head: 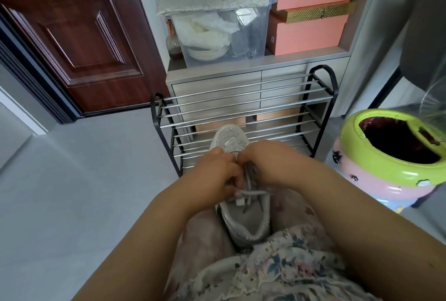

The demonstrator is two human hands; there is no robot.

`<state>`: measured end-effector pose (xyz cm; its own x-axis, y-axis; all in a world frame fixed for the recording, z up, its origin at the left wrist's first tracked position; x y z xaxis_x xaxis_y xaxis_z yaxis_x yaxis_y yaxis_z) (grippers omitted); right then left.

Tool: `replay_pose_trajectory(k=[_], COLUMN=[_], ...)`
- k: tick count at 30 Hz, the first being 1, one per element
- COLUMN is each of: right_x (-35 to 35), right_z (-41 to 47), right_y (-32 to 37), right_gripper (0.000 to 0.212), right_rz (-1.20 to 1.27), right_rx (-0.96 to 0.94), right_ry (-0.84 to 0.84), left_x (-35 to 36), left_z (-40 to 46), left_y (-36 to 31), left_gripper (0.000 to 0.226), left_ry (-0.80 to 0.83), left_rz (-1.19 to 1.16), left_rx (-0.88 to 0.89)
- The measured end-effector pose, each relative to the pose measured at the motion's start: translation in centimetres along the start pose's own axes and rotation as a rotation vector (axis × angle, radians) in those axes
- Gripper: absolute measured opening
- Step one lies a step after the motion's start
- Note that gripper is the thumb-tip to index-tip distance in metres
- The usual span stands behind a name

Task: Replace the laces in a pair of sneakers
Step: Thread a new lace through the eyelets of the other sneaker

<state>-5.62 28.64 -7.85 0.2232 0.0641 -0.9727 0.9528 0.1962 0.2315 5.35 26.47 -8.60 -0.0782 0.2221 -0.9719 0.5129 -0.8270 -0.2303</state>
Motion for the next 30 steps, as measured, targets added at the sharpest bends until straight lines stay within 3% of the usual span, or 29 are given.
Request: replay_pose_trajectory(k=[6, 9, 11, 13, 16, 25, 30], right_x=[0.5, -0.1, -0.6, -0.6, -0.5, -2.5, -3.2], right_z=[0.9, 0.9, 0.6, 0.7, 1.2, 2.1, 2.5], right_y=[-0.3, -1.1, -1.9, -2.7, -3.0, -2.2, -1.8], right_gripper=[0.007, 0.016, 0.015, 0.014, 0.017, 0.015, 0.011], right_rz=[-0.011, 0.39, 0.714, 0.91, 1.001, 0.973, 0.97], right_rx=[-0.024, 0.048, 0.144, 0.217, 0.248, 0.198, 0.173], right_ry=[-0.013, -0.036, -0.122, -0.202, -0.276, -0.503, -0.529], left_x=[-1.0, -1.5, -2.0, -2.5, -3.0, -4.2, -5.4], left_z=[-1.4, -1.7, -1.6, -1.3, -0.5, 1.4, 1.9], left_y=[1.8, 2.6, 3.1, 3.3, 3.4, 3.8, 3.3], left_gripper=[0.01, 0.003, 0.011, 0.017, 0.017, 0.012, 0.01], left_ry=[-0.208, -0.384, -0.509, -0.569, -0.598, -0.634, -0.618], left_rz=[-0.609, -0.913, -1.05, -1.124, -1.203, -1.216, -1.208], left_rx=[-0.158, -0.308, -0.372, -0.385, -0.386, -0.395, -0.313])
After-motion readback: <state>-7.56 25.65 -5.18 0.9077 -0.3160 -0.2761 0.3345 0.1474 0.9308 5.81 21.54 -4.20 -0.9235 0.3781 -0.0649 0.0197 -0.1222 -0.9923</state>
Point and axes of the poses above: each hand's wrist, its own z-axis towards the middle knuckle, its own x-axis out of the palm, y = z × x, the point moved 5 cm from there along z, towards the middle knuckle
